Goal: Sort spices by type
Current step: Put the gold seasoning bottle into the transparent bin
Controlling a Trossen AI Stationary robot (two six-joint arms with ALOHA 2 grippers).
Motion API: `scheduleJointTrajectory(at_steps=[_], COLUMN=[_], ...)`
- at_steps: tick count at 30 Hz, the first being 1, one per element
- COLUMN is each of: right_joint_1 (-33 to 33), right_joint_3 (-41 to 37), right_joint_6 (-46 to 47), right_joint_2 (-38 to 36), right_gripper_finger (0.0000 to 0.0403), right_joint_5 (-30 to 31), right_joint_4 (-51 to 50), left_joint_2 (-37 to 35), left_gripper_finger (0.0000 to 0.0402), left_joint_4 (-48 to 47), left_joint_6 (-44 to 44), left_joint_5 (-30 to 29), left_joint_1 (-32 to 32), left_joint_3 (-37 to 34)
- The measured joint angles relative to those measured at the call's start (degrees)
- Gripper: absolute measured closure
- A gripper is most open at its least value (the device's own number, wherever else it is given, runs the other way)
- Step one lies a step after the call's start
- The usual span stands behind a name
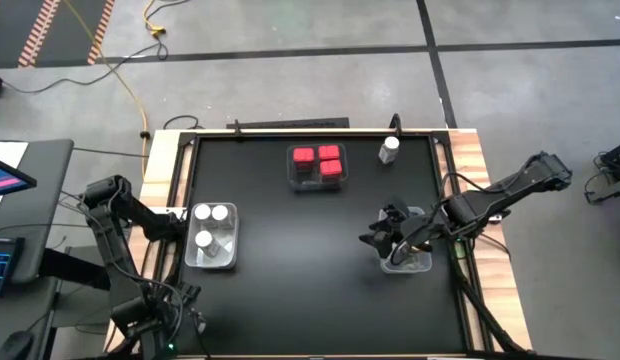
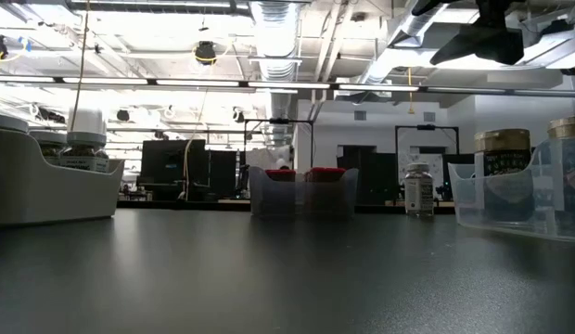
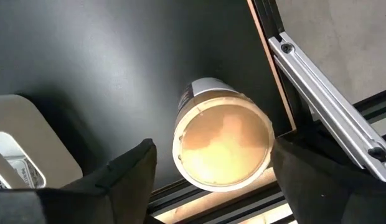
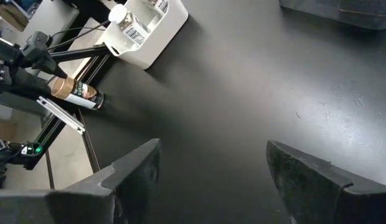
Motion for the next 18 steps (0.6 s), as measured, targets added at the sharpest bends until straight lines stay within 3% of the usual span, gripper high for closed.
scheduleJointTrajectory(at_steps=[6, 18], right_joint_1=[0.0, 0.0], right_joint_3=[0.0, 0.0], right_joint_6=[-0.2, -0.2], right_joint_2=[0.0, 4.1], right_gripper_finger=[0.0088, 0.0088], right_joint_5=[0.0, 1.4], right_joint_4=[0.0, 0.1], left_joint_2=[0.0, 0.0], left_gripper_finger=[0.0084, 0.0085], left_joint_4=[0.8, 3.6], left_joint_6=[-0.3, -1.2], left_joint_5=[3.3, 2.4], left_joint_1=[0.0, 0.0], left_joint_3=[0.0, -0.5])
